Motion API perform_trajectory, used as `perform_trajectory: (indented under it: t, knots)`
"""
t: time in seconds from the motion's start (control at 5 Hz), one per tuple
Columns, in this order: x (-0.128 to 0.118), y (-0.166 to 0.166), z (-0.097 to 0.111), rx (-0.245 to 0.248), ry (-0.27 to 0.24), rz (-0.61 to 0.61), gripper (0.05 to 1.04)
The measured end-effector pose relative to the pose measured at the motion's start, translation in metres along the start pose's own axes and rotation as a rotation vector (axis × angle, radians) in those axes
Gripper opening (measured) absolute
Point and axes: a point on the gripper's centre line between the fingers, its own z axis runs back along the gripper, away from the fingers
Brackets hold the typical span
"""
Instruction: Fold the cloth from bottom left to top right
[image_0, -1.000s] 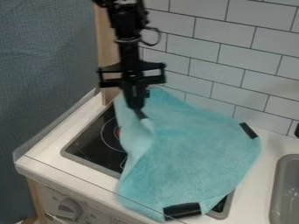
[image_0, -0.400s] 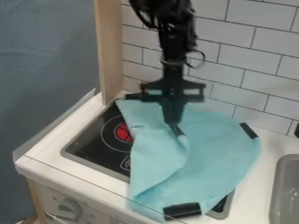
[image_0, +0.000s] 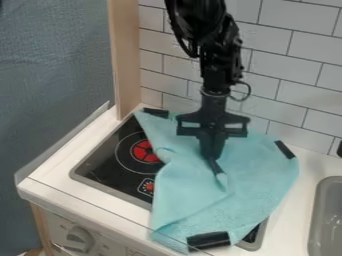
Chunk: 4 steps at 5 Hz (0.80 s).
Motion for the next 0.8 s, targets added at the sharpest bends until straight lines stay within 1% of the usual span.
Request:
perform_trajectory:
  t: [0.2, 0.4, 0.6, 0.8]
  knots:
    - [0.0045, 0.0006, -0.0035, 0.016, -0.005, 0.007, 0.222]
    - [0.0046, 0.0012, -0.0041, 0.02, -0.006, 0.013, 0.483]
    - [0.0047, 0.0018, -0.0035, 0.021, -0.005, 0.019, 0.786]
    - [0.0032, 0.0042, -0.0028, 0.036, 0.004, 0.017, 1.012]
